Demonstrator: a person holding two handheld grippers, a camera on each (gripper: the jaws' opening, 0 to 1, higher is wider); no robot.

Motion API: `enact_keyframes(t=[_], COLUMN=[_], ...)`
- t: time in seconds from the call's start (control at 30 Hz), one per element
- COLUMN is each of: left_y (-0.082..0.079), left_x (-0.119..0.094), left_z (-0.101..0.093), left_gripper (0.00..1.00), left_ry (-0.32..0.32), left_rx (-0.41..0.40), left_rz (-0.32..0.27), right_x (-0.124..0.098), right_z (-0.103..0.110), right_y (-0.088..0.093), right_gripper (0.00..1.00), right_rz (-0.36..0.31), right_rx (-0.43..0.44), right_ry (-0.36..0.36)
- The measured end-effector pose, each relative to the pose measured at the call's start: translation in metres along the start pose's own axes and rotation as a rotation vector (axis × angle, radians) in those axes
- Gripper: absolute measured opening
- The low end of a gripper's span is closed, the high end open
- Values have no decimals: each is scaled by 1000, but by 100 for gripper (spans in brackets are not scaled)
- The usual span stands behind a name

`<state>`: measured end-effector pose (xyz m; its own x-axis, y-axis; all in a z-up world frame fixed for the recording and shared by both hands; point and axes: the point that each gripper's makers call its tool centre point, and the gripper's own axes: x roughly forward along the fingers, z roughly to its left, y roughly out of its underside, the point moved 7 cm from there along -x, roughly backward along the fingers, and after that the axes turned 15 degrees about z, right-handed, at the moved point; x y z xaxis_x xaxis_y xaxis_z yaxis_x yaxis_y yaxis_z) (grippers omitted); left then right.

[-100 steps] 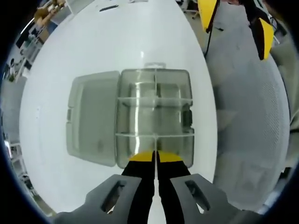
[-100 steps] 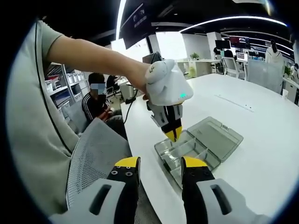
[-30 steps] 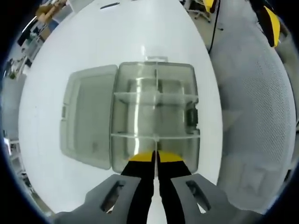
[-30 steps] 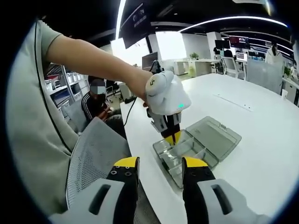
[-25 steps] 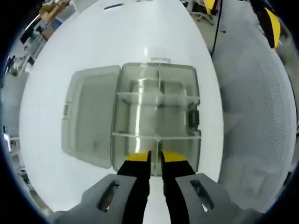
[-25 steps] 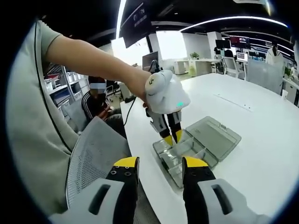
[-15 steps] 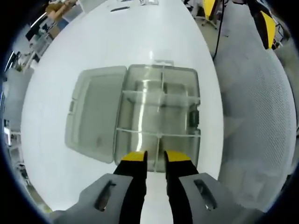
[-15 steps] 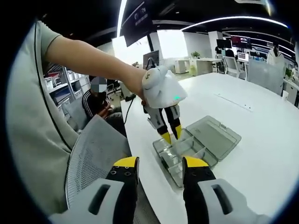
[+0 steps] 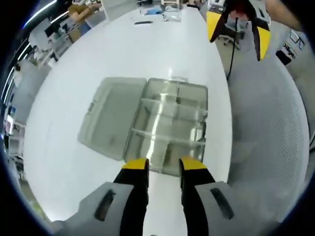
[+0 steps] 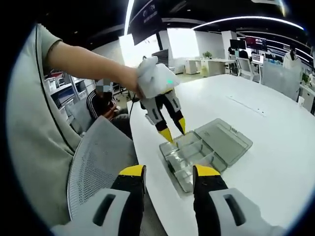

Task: Insert the divider into the dual guide fixture by aligning both edges with the guide slots and pushing it downward to the bottom, including one-sided entry, uneven engagement, binding, and posture correction.

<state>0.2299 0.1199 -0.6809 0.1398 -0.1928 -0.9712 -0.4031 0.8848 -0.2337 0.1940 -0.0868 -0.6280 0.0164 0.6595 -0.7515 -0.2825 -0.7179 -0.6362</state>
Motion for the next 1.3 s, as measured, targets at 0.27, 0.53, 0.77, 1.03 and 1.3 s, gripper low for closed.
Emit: enact_keyframes(t=[0.27, 0.53, 0.77, 1.03, 1.3], left_y=[2, -3, -8, -8, -8], left_x=[-16, -31, -42, -52, -57], left_z=[-13, -31, -45, -56, -65], left_gripper=[24, 28, 31, 33, 38], left_ry=[-24, -28, -27, -34, -41], left_rx=[-105, -187, -274, -313, -331], left_rz=[-138, -270, -395, -469, -518], right_x=[-5, -9, -14, -18, -21], right_z=[-6, -10, -15, -19, -25], right_y=[6, 10, 13, 16, 22], right_gripper=[35, 35, 36, 37, 38], right_rz=[27, 48, 67, 91, 121], right_rx=[-8, -19, -26, -36, -47], right_ry=[7, 13, 20, 26, 35])
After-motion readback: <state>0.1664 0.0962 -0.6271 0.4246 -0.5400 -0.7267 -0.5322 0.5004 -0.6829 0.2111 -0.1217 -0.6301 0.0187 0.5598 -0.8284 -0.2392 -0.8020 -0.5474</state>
